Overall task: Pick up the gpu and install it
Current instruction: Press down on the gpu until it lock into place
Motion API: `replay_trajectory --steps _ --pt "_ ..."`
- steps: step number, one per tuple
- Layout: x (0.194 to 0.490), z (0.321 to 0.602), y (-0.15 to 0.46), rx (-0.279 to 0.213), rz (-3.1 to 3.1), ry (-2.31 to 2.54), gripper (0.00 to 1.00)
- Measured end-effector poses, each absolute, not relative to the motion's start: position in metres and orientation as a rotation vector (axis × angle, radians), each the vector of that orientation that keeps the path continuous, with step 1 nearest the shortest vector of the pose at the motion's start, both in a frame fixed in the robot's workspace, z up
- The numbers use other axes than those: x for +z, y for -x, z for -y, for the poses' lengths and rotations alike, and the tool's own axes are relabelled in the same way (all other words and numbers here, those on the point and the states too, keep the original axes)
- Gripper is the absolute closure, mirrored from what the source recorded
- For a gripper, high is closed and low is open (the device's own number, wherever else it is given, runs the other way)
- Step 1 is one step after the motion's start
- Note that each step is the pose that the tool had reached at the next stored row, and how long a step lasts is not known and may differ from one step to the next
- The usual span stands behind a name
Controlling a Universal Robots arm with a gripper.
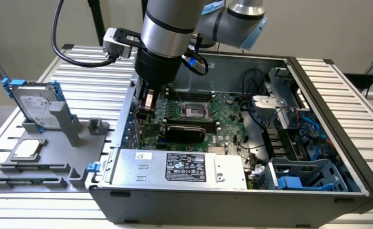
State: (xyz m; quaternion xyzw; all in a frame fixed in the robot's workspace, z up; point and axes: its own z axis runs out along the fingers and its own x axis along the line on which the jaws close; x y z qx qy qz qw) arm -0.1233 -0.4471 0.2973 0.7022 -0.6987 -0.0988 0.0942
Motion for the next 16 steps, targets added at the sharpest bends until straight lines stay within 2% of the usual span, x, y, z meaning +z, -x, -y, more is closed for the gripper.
replay_trajectory --steps 16 --pt "0.2952 0.4501 0.1222 -0.303 2.155 -2.007 0.89"
